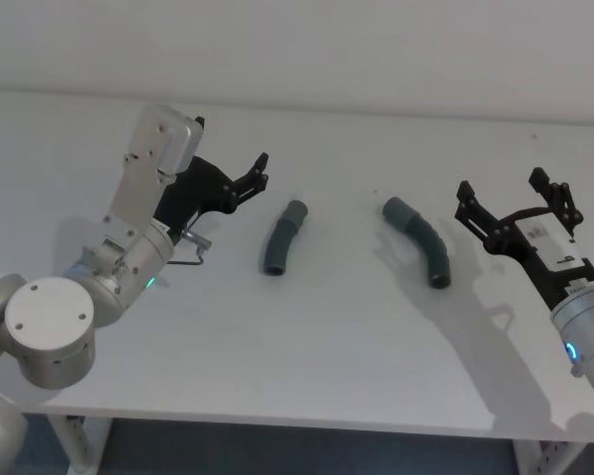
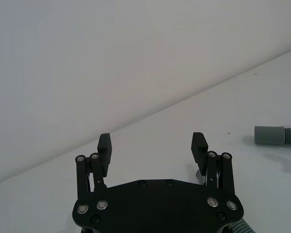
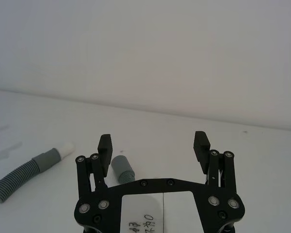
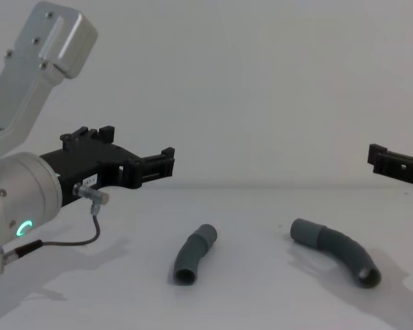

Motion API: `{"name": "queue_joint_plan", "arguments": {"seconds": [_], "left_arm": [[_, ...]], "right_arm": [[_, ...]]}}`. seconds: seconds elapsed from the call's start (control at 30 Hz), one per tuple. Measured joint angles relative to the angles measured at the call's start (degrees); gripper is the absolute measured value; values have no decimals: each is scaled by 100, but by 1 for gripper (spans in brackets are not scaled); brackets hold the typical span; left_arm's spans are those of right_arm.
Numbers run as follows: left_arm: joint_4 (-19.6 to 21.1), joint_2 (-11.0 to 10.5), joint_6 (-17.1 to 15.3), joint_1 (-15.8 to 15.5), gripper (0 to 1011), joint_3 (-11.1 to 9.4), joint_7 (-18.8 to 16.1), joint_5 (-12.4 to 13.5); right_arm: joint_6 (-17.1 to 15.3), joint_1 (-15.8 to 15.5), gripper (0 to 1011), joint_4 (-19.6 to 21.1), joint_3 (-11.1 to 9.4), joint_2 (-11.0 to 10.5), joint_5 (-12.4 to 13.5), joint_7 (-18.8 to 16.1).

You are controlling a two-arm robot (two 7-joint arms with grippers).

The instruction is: Use both hands to pick up one end of the pipe from the table, align the ends, and insert them.

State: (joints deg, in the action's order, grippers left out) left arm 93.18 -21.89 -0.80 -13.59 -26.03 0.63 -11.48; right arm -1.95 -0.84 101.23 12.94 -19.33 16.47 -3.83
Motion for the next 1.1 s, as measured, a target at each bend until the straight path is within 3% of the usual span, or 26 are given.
{"name": "queue_joint_plan", "arguments": {"seconds": [1.1], "left_arm": [[0,0,0,0,1000,0,0,0]], "right_arm": [[0,0,1001,0,0,0,0,0]]}}
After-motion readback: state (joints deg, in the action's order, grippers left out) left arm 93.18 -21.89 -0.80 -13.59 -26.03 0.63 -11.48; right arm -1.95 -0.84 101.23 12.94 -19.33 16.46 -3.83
